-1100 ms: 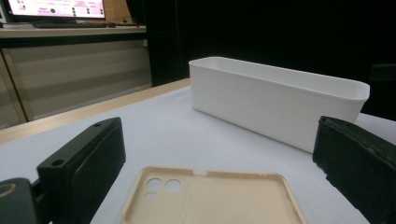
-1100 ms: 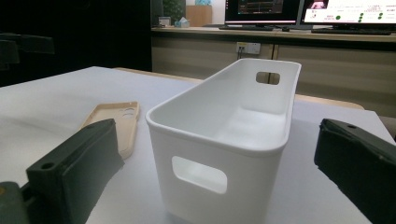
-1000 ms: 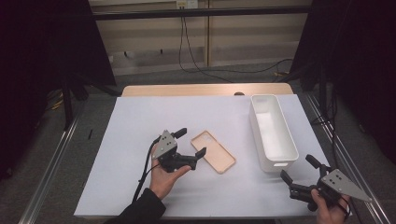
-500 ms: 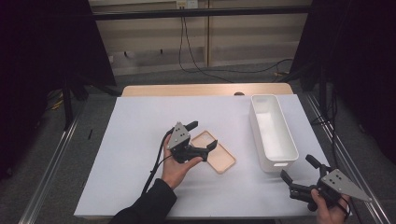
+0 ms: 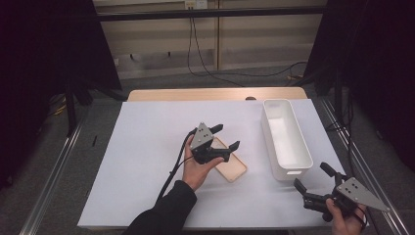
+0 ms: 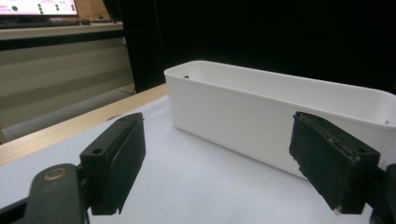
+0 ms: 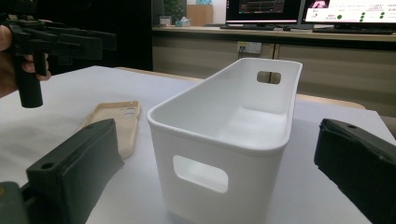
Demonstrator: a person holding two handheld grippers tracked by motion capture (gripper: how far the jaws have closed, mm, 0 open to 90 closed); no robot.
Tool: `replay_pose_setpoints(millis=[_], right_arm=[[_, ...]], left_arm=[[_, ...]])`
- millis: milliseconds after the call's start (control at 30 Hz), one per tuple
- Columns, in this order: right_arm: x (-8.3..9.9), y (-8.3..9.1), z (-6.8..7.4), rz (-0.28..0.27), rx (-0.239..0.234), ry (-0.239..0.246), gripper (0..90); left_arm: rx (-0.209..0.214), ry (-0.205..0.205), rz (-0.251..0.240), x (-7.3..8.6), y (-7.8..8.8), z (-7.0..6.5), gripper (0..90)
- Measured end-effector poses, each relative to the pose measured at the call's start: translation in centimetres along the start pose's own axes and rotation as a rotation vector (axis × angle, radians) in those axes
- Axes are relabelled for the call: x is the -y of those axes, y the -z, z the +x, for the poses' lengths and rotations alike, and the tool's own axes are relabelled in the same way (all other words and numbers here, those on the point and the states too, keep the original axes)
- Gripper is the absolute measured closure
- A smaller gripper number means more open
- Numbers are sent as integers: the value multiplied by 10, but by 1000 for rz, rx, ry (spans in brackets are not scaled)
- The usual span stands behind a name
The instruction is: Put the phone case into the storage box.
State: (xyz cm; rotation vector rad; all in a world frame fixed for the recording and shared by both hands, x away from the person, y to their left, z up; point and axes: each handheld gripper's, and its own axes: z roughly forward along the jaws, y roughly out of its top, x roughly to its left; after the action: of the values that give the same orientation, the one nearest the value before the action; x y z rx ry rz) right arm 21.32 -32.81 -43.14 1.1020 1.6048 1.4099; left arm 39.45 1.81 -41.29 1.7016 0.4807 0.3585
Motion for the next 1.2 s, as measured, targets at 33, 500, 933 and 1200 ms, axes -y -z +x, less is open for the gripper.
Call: replay_pose_setpoints(millis=[33,500,933,1200], right_arm=[[0,0,0,-1,0,-1,0],[0,0,0,1,-3,2,0],[0,0,0,-3,-1,-1,0],[0,0,0,1,-3,2,0]], left_arm=[[3,3,1,0,-2,0,199],[66,10,15,1,-14,-3,574],[132,18,47,0,-20,1,900],[178,10,161,0,-33,-1,900]])
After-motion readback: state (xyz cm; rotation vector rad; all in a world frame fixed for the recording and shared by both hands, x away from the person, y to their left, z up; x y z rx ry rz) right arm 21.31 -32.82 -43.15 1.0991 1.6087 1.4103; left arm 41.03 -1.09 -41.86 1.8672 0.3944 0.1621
